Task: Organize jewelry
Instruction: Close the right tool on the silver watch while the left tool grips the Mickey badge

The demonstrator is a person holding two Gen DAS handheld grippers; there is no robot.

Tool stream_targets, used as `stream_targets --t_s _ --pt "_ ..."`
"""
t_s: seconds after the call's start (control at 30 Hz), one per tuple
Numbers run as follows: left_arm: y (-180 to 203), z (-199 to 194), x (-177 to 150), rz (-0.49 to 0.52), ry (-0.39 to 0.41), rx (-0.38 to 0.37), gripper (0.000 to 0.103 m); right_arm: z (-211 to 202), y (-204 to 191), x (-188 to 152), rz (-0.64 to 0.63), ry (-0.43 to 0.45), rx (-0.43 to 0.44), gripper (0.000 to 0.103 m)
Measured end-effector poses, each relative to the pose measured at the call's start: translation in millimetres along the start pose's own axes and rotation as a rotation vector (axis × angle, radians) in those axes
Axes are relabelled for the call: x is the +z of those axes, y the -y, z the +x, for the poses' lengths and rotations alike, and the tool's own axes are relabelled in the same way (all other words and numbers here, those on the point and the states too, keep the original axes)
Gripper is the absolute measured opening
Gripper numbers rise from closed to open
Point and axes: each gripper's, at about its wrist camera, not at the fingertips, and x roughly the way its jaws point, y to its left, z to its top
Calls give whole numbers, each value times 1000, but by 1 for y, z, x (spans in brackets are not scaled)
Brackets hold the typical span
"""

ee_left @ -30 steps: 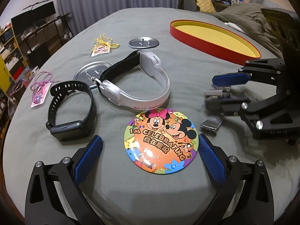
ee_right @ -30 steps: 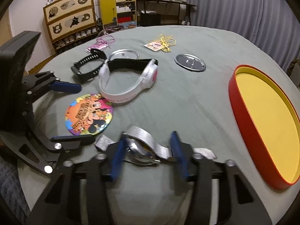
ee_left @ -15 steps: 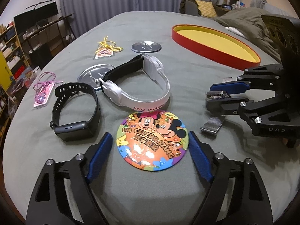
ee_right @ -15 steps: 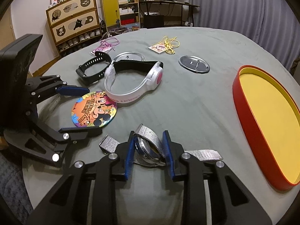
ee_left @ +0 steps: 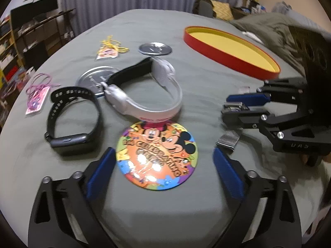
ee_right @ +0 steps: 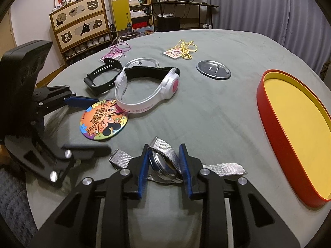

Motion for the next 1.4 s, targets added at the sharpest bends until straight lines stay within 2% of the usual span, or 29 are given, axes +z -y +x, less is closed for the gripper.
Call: stream_targets --t_s 0.13,0.27,0.33,0.5,0.67,0.9,1.4 --pt "-1 2 0 3 -7 -18 98 -1 1 -1 2 3 4 27" --pt "-15 -1 1 -56 6 -91 98 -1 0 -2 -1 8 5 27" --pt "-17 0 2 -61 3 -95 97 -2 0 -3 1 12 9 27" --pt "-10 6 7 -29 -15 -17 89 -4 3 -4 13 24 26 27" --pt "-12 5 9 -40 -9 25 72 -4 4 -4 17 31 34 27" --pt "-6 1 9 -7 -6 66 72 -6 5 -5 21 39 39 26" --pt "-8 -13 4 -27 26 29 72 -13 6 0 40 70 47 17"
